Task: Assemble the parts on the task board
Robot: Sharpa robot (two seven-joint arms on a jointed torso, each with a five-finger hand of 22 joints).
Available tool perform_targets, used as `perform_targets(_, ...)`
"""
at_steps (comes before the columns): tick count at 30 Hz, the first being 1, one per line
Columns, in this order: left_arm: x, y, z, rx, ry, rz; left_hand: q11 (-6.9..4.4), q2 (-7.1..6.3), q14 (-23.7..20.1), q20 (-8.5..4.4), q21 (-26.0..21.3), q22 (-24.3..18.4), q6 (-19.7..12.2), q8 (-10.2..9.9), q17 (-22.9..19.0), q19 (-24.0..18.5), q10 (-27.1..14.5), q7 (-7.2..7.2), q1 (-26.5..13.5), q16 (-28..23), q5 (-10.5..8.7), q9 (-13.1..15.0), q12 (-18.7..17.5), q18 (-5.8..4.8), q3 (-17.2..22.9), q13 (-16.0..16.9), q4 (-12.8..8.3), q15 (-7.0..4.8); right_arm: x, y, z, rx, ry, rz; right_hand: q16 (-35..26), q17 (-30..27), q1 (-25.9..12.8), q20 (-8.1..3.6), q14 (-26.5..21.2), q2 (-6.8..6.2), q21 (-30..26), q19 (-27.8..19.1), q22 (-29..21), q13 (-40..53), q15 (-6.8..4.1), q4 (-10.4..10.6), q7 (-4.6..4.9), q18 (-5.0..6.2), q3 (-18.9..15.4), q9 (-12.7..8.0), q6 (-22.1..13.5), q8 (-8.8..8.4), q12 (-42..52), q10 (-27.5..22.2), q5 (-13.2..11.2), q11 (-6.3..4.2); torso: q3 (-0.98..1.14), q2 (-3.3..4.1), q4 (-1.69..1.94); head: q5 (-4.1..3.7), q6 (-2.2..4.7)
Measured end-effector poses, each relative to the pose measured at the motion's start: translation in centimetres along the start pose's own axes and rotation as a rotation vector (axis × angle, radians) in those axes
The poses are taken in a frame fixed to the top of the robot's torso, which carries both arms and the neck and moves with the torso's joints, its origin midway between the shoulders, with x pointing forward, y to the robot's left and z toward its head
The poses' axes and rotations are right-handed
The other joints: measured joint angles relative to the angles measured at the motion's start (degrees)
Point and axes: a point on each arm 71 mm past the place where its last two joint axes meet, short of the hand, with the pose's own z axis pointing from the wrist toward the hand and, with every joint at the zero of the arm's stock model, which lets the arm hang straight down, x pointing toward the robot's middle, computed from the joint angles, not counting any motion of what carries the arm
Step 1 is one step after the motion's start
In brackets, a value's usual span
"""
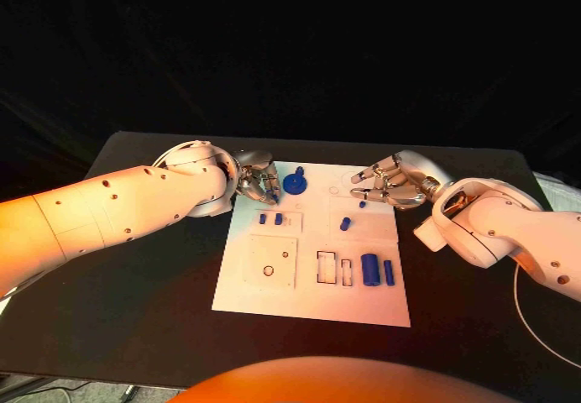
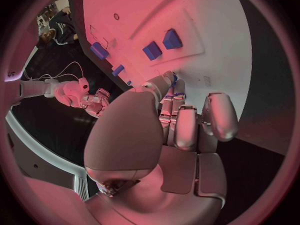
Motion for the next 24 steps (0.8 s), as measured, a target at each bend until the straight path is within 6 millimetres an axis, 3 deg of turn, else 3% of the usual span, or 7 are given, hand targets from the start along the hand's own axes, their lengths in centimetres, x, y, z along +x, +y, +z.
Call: perform_targets(24, 0.45, -0.36, 0.43, 0.000, 0.021, 0.031, 0.21, -0.18, 0.0, 0.00, 0.0, 0.0, 0.0, -0.2, -0.1, 0.0, 0.2, 0.00, -0.4, 0.0, -0.03, 0.1, -0.2, 0.00, 0.2, 0.2, -0.2, 0.00, 0.04, 0.03, 0.01, -0.002, 0.001, 0.001, 0.0, 0.0, 0.0, 0.00, 0.0, 0.00, 0.0, 0.0, 0.0, 0.0, 0.00, 0.0, 0.00, 0.00, 0.0, 0.0, 0.0, 0.00, 0.0, 0.0, 0.0, 0.00, 0.03, -0.03, 0.01, 0.08, -0.29)
